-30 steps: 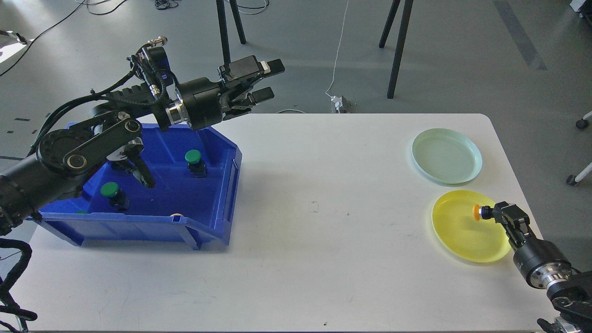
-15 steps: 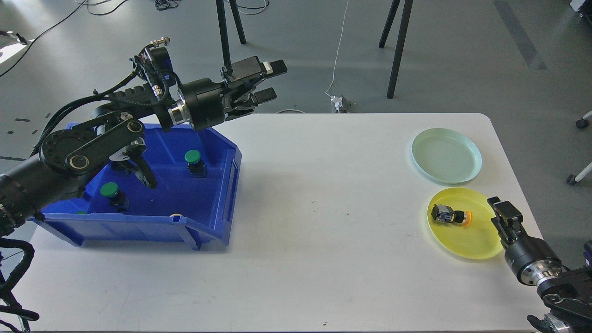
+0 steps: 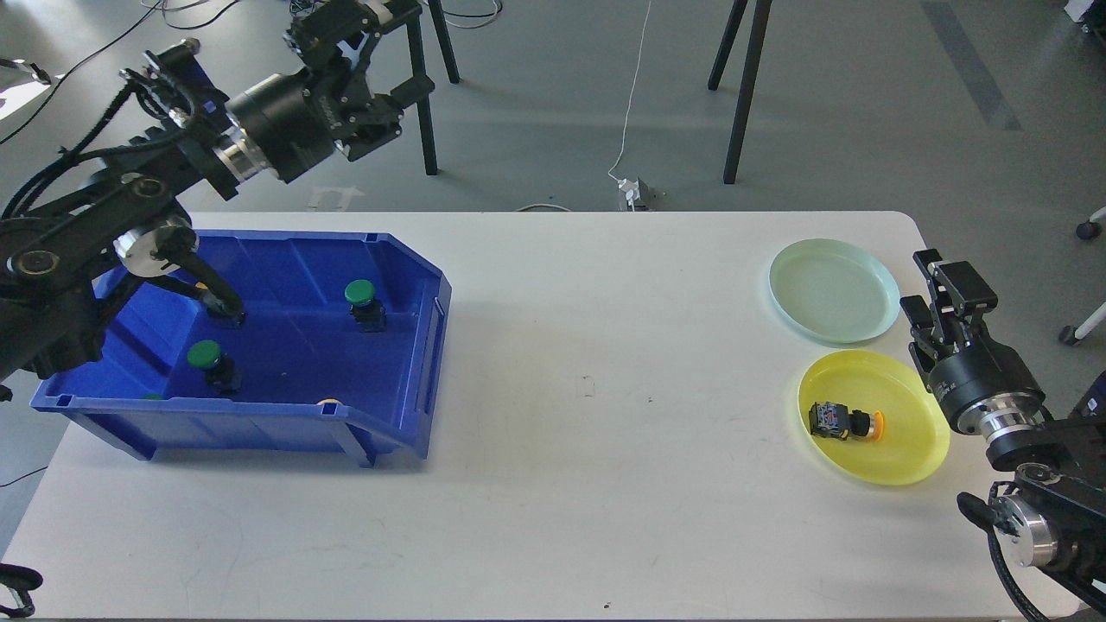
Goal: Pass button and place on color plate
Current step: 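Withdraw the right gripper and move the left gripper back over the bin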
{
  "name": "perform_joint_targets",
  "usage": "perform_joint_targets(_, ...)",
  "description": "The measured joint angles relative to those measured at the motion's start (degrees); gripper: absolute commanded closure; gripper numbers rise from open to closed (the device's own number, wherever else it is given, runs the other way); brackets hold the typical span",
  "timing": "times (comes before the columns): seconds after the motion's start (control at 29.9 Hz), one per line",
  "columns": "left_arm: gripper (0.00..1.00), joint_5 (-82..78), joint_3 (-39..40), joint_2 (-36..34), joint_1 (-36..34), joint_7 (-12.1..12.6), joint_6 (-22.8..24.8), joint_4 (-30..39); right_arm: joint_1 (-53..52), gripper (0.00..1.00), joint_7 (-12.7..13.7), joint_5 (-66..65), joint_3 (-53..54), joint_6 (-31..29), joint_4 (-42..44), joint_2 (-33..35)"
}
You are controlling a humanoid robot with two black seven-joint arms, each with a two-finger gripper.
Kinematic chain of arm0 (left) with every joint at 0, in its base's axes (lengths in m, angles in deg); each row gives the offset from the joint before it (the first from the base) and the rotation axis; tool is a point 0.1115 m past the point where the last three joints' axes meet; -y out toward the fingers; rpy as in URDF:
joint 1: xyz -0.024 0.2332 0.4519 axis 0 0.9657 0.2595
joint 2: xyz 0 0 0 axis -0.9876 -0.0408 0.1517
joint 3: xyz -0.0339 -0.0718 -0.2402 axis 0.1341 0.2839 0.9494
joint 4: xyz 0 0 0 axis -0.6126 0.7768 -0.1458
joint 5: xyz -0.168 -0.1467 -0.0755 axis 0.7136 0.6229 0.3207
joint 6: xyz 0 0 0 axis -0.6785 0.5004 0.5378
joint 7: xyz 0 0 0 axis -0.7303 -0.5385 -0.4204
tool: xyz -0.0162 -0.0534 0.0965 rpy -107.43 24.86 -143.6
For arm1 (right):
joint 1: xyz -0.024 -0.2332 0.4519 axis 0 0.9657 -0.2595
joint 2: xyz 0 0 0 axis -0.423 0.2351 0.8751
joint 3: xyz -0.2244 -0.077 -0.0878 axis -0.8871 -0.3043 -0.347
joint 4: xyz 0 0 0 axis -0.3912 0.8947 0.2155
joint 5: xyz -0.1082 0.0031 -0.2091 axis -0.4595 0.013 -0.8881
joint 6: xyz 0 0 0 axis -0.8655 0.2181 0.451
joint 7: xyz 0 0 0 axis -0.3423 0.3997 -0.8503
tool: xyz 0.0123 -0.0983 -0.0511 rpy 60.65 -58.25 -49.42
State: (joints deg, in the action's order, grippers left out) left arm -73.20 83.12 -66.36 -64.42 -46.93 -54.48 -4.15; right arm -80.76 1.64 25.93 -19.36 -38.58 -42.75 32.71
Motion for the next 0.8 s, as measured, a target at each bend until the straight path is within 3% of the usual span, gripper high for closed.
perform_joint_targets(0.13,0.01,2.0,0.8,-7.6,0.4,0.0,0.0,-1.5,-1.3,0.15,0.0,4.5,4.2,-2.2,-4.5,-1.1)
perform_joint_targets(0.27,0.0,2.5,1.4,-12.1,0.4,0.0,0.0,-3.1,-9.5,0.1,0.0,14.7,3.4,-13.4,-4.4,-1.4)
perform_joint_targets(0.47,0.0,1.5,1.4,-13.5,1.6,0.0,0.0,-8.4,-31.1,0.06,0.0,22.4,-15.1,-26.6,-1.1,-0.7)
perform_joint_targets(0.6,0.0,-9.0,1.4,-14.3,2.3,0.0,0.0,-9.3,-40.2,0.04,0.0,22.7,-22.7,-27.9,-0.5,0.0)
perform_joint_targets(0.8,0.0,-34.8,1.3,-14.6,0.9,0.0,0.0,-7.7,-41.4,0.04,0.0,22.8,-20.3,-28.1,3.6,-0.8)
